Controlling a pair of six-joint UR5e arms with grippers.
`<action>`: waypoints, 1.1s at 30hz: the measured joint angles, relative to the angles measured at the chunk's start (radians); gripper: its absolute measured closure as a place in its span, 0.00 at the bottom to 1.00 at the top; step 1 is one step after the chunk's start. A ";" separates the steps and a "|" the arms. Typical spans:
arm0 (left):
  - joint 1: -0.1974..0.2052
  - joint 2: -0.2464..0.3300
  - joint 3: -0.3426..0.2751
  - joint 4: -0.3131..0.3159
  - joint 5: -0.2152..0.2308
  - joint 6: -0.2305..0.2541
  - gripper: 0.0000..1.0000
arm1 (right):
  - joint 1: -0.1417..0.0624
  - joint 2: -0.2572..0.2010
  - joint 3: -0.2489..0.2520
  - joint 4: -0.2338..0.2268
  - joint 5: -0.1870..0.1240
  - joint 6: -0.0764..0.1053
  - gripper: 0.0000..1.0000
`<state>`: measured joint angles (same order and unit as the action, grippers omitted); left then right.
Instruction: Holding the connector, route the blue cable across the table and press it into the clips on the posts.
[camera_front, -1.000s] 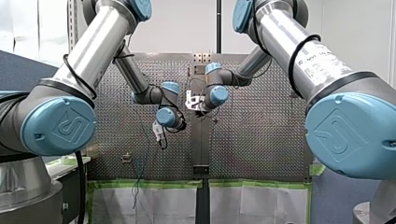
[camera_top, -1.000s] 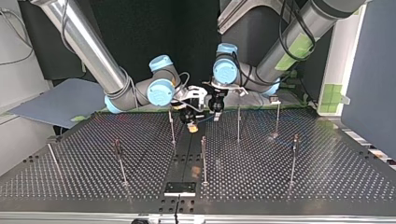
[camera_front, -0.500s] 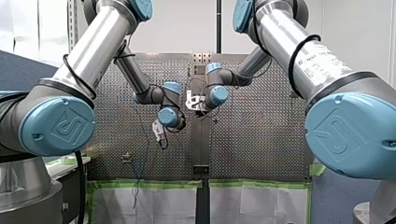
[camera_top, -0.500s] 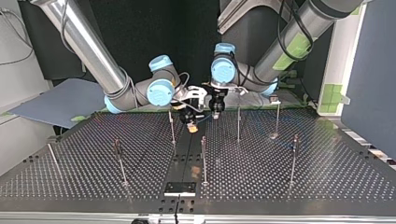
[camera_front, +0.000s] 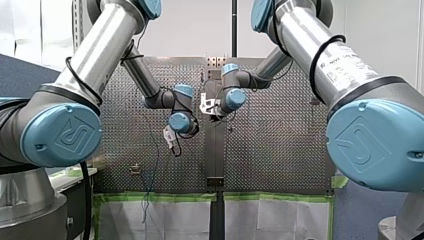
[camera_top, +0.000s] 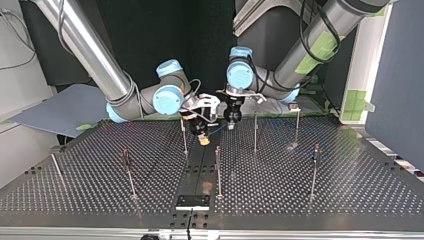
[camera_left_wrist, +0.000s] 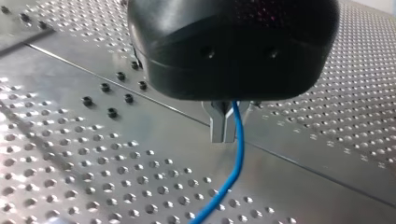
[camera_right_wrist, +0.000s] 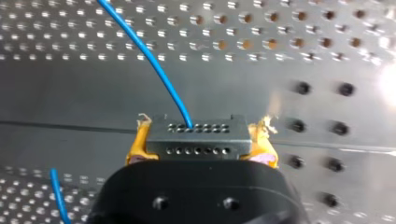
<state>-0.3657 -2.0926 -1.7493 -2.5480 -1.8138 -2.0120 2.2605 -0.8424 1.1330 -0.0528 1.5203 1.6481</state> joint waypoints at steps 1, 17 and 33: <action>0.001 0.009 0.000 -0.004 0.000 0.000 0.98 | -0.001 -0.008 0.000 0.002 0.000 0.004 1.00; 0.007 0.140 -0.001 -0.084 -0.057 0.002 0.98 | -0.003 -0.138 0.000 0.048 -0.001 0.046 1.00; 0.017 0.279 0.001 -0.087 -0.059 -0.011 0.98 | -0.002 -0.281 0.001 0.078 -0.002 0.056 1.00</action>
<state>-0.3492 -1.8135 -1.7487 -2.6350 -1.8729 -2.0228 2.2583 -1.1238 1.1335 0.0249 1.5188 1.7044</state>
